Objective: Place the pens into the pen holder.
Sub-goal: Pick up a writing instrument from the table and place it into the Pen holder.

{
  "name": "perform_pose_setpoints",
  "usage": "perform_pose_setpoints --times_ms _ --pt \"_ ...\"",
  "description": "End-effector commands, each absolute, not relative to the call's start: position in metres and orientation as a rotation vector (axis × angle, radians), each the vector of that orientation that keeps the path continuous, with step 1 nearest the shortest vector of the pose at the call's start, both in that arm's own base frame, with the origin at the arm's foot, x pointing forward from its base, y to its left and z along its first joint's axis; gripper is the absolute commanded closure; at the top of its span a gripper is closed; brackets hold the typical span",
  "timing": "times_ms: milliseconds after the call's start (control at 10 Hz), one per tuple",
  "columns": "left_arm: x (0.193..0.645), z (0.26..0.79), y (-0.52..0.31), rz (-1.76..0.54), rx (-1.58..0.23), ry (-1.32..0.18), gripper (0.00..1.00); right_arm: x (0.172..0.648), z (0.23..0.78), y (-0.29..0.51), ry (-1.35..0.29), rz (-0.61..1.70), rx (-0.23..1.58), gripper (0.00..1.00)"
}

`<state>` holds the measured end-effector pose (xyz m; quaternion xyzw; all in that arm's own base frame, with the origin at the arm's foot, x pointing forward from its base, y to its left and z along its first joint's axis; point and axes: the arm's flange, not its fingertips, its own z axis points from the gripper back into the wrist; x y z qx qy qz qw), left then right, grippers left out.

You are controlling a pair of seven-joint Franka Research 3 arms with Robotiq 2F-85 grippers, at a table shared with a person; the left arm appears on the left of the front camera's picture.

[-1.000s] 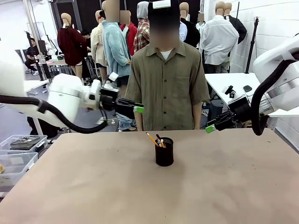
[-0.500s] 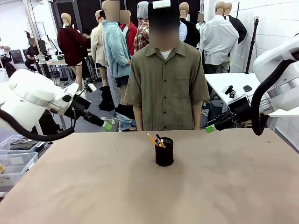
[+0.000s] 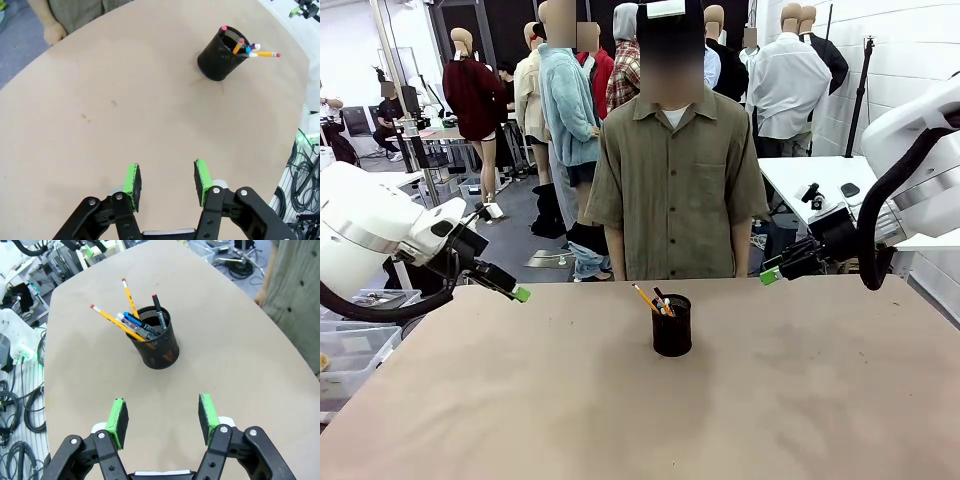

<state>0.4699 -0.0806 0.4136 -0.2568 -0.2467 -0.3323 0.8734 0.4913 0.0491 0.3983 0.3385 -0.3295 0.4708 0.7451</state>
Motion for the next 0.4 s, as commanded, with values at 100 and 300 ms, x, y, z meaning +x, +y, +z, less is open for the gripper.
perform_pose_setpoints --times_ms 100,300 --pt "0.4736 0.4177 -0.0859 -0.731 -0.547 -0.526 0.42 0.4907 0.3982 0.0498 -0.721 1.034 0.739 0.29" --pt "0.4736 0.4177 -0.0859 -0.731 -0.547 -0.526 0.42 0.4907 0.3982 0.0498 -0.721 1.034 0.739 0.29"
